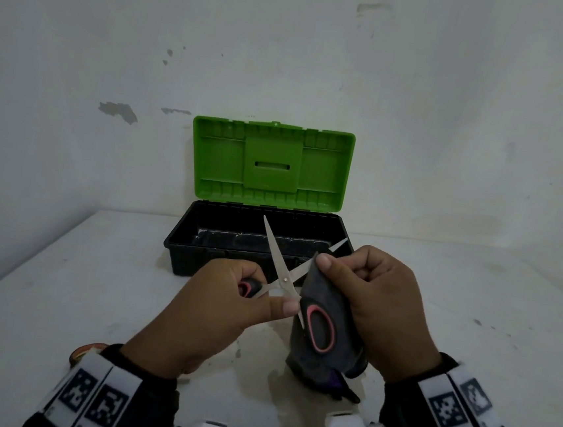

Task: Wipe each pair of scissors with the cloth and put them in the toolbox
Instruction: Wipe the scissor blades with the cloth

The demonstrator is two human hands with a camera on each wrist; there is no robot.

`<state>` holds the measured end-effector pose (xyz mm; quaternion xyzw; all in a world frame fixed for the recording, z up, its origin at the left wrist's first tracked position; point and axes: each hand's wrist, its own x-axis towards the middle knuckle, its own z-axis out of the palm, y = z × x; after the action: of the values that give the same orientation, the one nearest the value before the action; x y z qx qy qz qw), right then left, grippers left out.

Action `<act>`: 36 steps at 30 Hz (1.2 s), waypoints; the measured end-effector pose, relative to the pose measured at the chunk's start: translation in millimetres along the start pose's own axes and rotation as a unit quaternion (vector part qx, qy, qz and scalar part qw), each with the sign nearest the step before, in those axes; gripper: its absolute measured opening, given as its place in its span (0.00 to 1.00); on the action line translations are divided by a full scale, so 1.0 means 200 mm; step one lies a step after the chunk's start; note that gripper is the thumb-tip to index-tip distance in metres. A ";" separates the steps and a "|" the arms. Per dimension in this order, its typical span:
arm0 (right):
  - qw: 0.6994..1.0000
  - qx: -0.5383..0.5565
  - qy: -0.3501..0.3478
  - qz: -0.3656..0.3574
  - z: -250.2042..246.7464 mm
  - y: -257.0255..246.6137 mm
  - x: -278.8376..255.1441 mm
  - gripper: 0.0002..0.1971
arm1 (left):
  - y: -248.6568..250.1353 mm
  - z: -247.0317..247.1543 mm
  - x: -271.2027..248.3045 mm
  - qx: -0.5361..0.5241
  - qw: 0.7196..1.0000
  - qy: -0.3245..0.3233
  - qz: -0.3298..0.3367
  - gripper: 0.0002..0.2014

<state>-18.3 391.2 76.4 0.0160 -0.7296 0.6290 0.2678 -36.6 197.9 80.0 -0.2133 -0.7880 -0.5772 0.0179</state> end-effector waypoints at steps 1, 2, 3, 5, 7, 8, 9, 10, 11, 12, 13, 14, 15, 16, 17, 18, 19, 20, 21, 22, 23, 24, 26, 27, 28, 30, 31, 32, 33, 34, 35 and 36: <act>1.000 -0.003 -0.014 0.003 0.00 0.00 0.00 0.15 | 0.00 0.00 0.00 -0.004 1.000 -0.002 -0.006 0.18; 1.000 -0.001 -0.028 0.005 0.00 -0.01 -0.01 0.15 | 0.00 -0.01 0.00 -0.011 1.000 -0.007 -0.011 0.18; 0.999 0.001 -0.035 0.008 0.00 -0.02 -0.01 0.15 | 0.00 -0.01 -0.01 -0.017 1.000 -0.014 -0.014 0.17; 1.000 0.006 -0.024 0.015 -0.01 -0.02 0.00 0.15 | 0.00 -0.01 -0.01 -0.026 0.999 -0.024 -0.015 0.16; 1.000 0.016 0.001 0.020 -0.03 -0.01 0.03 0.14 | 0.00 -0.01 -0.01 -0.027 0.999 -0.023 -0.014 0.16; 1.000 0.017 0.004 0.018 -0.03 -0.01 0.03 0.14 | 0.00 -0.01 -0.01 -0.022 0.999 -0.023 -0.013 0.16; 1.000 0.015 0.000 0.015 -0.03 -0.01 0.03 0.14 | -0.01 -0.01 -0.01 -0.016 1.000 -0.021 -0.010 0.17; 1.000 0.010 -0.008 0.011 -0.02 -0.01 0.01 0.14 | -0.01 -0.01 -0.01 -0.010 1.000 -0.019 -0.008 0.17; 1.000 0.003 -0.017 0.007 -0.01 -0.01 0.00 0.15 | -0.02 -0.02 -0.01 -0.004 1.000 -0.016 -0.004 0.18; 1.000 -0.003 -0.021 0.003 -0.01 -0.02 -0.01 0.15 | -0.02 -0.02 -0.01 0.003 1.000 -0.014 0.000 0.19; 1.000 -0.007 -0.017 0.001 -0.01 -0.01 0.00 0.15 | -0.02 -0.02 -0.01 0.010 1.000 -0.013 0.003 0.20; 1.000 -0.005 -0.005 0.003 -0.02 -0.01 0.01 0.15 | -0.02 -0.02 -0.01 0.016 1.000 -0.011 0.004 0.21; 1.000 0.004 0.013 0.008 -0.03 0.00 0.03 0.15 | -0.02 -0.02 -0.01 0.019 1.000 -0.008 0.004 0.22; 0.999 0.016 0.029 0.016 -0.04 0.01 0.04 0.15 | -0.02 -0.02 -0.01 0.022 1.000 -0.007 0.005 0.23; 0.999 0.022 0.037 0.022 -0.05 0.02 0.04 0.15 | -0.03 -0.02 -0.01 0.027 1.000 -0.005 0.006 0.23; 0.999 0.018 0.034 0.021 -0.05 0.02 0.04 0.15 | -0.03 -0.02 -0.01 0.032 0.999 -0.004 0.007 0.23; 1.000 0.009 0.022 0.016 -0.04 0.02 0.02 0.15 | -0.03 -0.02 -0.01 0.035 0.999 -0.004 0.009 0.23; 1.000 0.001 0.008 0.011 -0.03 0.02 0.00 0.16 | -0.03 -0.02 -0.01 0.035 0.999 -0.006 0.008 0.23; 1.000 -0.003 -0.002 0.008 -0.02 0.01 -0.01 0.16 | -0.03 -0.03 -0.01 0.035 0.999 -0.009 0.008 0.23; 1.000 0.000 -0.004 0.010 -0.02 0.01 -0.02 0.17 | -0.03 -0.03 -0.01 0.036 0.999 -0.012 0.008 0.22; 1.000 0.009 0.003 0.015 -0.02 0.01 0.00 0.16 | -0.03 -0.03 -0.01 0.037 0.999 -0.013 0.010 0.22; 0.999 0.020 0.016 0.023 -0.04 0.02 0.01 0.15 | -0.03 -0.03 -0.02 0.038 0.999 -0.014 0.012 0.22; 0.999 0.031 0.034 0.029 -0.06 0.03 0.03 0.15 | -0.03 -0.01 -0.02 0.039 0.999 -0.011 0.017 0.23; 0.999 0.023 0.031 0.024 -0.06 0.04 0.03 0.15 | -0.03 0.00 -0.02 0.039 0.999 -0.007 0.016 0.23; 1.000 0.013 0.018 0.017 -0.05 0.04 0.01 0.15 | -0.03 0.00 -0.02 0.040 0.999 -0.005 0.015 0.23; 1.000 0.001 -0.012 0.012 -0.03 0.03 -0.03 0.18 | -0.03 -0.01 -0.02 0.044 0.999 -0.007 0.014 0.23; 1.000 0.003 -0.019 0.015 -0.02 0.02 -0.03 0.19 | -0.03 -0.01 -0.02 0.048 0.999 -0.010 0.015 0.23; 1.000 0.008 -0.016 0.020 -0.03 0.02 -0.03 0.18 | -0.03 -0.01 -0.02 0.051 0.999 -0.010 0.017 0.23; 1.000 0.015 -0.005 0.027 -0.04 0.02 -0.01 0.16 | -0.02 -0.01 -0.02 0.051 0.998 -0.009 0.018 0.24; 0.999 0.024 0.013 0.032 -0.05 0.02 0.01 0.15 | -0.02 -0.01 -0.02 0.050 0.999 -0.008 0.016 0.24; 0.999 0.031 0.029 0.035 -0.07 0.03 0.03 0.15 | -0.02 -0.01 -0.02 0.048 0.999 -0.007 0.012 0.24; 0.998 0.032 0.038 0.034 -0.08 0.03 0.05 0.15 | -0.01 0.00 -0.03 0.044 0.999 -0.006 0.008 0.23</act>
<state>-22.8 409.4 75.5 -0.0242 -0.6984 0.6609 0.2735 -33.1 194.8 76.4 -0.2218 -0.8112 -0.5404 0.0268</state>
